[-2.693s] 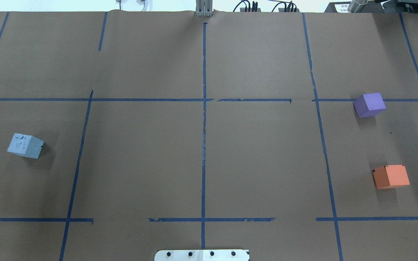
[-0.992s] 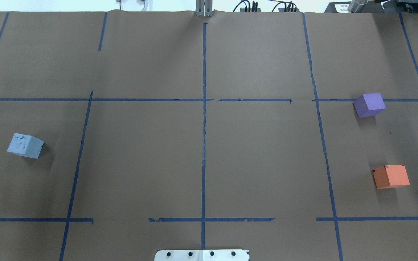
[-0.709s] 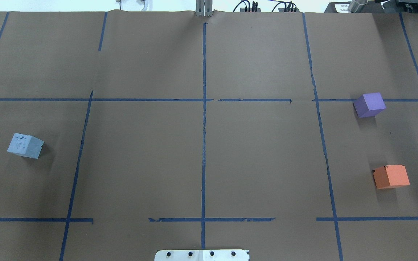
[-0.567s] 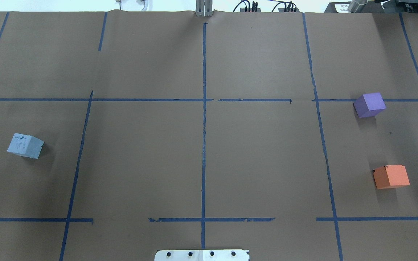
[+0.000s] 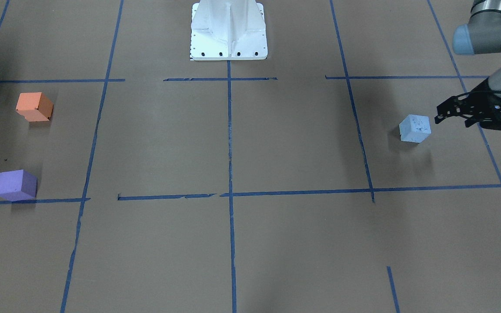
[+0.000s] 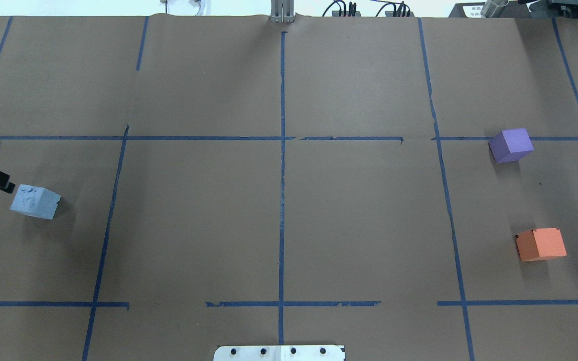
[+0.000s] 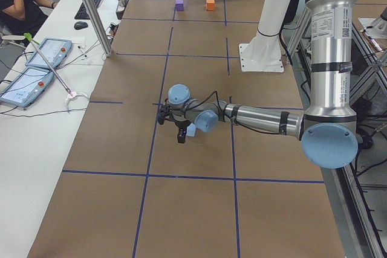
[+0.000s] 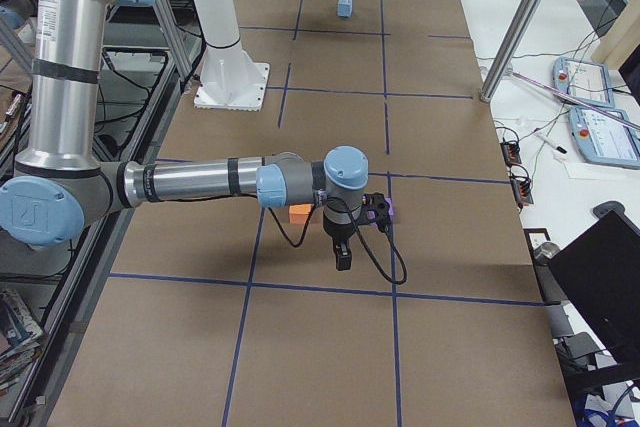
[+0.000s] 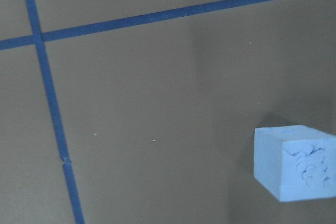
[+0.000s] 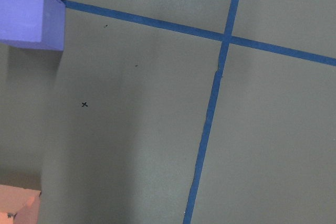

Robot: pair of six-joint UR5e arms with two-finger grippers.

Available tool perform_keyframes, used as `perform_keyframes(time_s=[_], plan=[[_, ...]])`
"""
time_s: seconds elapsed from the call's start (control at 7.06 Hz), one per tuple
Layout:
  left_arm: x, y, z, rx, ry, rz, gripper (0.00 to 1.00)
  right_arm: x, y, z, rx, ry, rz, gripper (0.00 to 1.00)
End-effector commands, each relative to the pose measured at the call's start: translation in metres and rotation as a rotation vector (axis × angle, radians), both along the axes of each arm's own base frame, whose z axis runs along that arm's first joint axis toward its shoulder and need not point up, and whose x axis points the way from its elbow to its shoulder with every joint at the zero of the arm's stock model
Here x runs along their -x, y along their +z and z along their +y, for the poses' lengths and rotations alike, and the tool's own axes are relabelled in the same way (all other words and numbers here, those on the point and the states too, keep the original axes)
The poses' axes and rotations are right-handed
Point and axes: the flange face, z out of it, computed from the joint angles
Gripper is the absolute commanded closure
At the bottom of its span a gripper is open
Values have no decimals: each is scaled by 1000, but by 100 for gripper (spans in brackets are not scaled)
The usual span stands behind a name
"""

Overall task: Place blue block between orange and purple blocks
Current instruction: 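Reach the left gripper to the light blue cube and grasp it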

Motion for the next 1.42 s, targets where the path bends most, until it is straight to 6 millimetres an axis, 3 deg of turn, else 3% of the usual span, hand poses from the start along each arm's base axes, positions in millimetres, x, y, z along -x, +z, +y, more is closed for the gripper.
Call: perform_keyframes(time_s=[0.0,0.57,0.71,0.85,0.99,1.13,1.28], plan=[[-52,-20,22,-23,5,3,0,0,-1,0,-2,0,0,0],[-81,-6,30,-70,27,-73,2,0,-1,0,-3,-1,0,0],[-85,-13,25,-80,24,-66,27,0,1,1,3,0,0,0],[-88,-20,19,-100,11,-69,67,0,1,1,3,0,0,0],[-92,-37,13,-122,2,-51,93,0,0,1,1,0,0,0],[-104,-74,-4,-161,-16,-3,98,1,-2,1,-2,-2,-2,0],[-132,-133,-29,-191,-47,65,98,2,-4,1,-2,-4,-19,0]])
